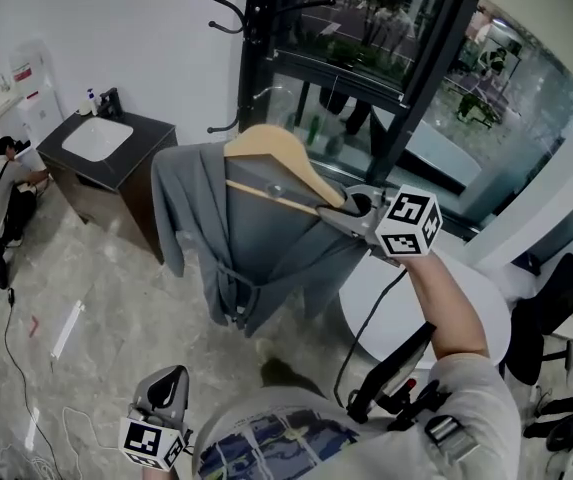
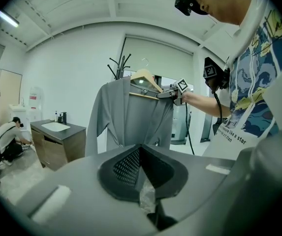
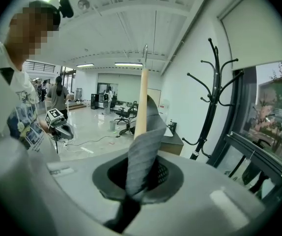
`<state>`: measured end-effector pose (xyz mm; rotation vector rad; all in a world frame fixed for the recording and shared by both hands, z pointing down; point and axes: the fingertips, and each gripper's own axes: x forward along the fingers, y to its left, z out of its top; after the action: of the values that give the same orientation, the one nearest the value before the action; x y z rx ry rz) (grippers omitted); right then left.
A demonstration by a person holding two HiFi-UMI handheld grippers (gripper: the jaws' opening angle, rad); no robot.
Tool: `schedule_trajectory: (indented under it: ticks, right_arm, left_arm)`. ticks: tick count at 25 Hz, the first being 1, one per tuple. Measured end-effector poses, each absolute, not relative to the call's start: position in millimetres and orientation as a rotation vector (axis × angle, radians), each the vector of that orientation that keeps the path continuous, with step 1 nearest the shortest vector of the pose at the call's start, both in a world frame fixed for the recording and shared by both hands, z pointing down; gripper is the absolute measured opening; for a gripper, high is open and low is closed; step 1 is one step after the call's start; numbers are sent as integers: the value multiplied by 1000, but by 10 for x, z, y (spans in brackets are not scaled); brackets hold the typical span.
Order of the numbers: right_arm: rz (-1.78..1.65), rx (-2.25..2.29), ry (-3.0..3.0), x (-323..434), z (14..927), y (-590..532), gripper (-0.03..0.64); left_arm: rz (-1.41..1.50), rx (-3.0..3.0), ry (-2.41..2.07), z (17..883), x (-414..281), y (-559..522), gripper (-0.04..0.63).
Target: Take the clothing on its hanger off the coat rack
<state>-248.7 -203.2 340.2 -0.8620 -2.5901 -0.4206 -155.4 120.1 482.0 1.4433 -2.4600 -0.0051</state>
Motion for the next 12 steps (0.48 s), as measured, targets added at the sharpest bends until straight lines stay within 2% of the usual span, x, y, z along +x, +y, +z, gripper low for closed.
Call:
schedule_trajectory:
  ticks: [12]
  right_arm:
    - [-443,-929,-2584,-1899,3604,-1486,8]
  left_arm:
    - [35,1520,-2432,4731,-1373,1194,2]
